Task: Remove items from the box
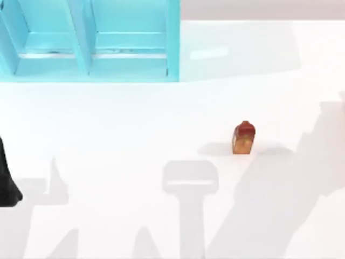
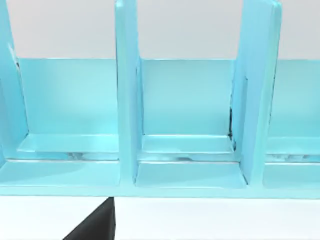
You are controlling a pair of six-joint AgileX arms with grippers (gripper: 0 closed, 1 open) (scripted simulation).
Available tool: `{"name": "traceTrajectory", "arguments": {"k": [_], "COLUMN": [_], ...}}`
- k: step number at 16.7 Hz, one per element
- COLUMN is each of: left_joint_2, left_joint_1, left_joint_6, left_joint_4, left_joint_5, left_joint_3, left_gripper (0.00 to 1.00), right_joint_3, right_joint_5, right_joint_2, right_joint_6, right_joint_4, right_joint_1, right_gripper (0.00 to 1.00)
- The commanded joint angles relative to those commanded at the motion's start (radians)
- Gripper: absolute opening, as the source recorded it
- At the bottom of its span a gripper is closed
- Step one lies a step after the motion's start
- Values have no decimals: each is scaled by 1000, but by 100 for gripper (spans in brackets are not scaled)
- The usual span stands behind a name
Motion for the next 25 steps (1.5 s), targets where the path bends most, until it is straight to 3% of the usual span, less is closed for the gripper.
{"name": "traceTrajectory", "arguments": {"k": [8, 14, 25], "left_joint_2": [0, 0, 0], "left_joint_1": [0, 0, 0], "left_joint_6": [0, 0, 0], "left_joint_4": [0, 0, 0], "left_joint_5": [0, 0, 0], "left_joint_3": [0, 0, 0], "left_gripper": [100, 100, 100], "right_joint_3": [-275, -308, -308], "right_joint_5": [0, 1, 1], "right_joint_2": [26, 31, 31], "right_joint_6": [5, 2, 2], "right_joint_4": [307, 342, 342], "right_joint_1": [5, 2, 2], "right_gripper": [100, 100, 17]}}
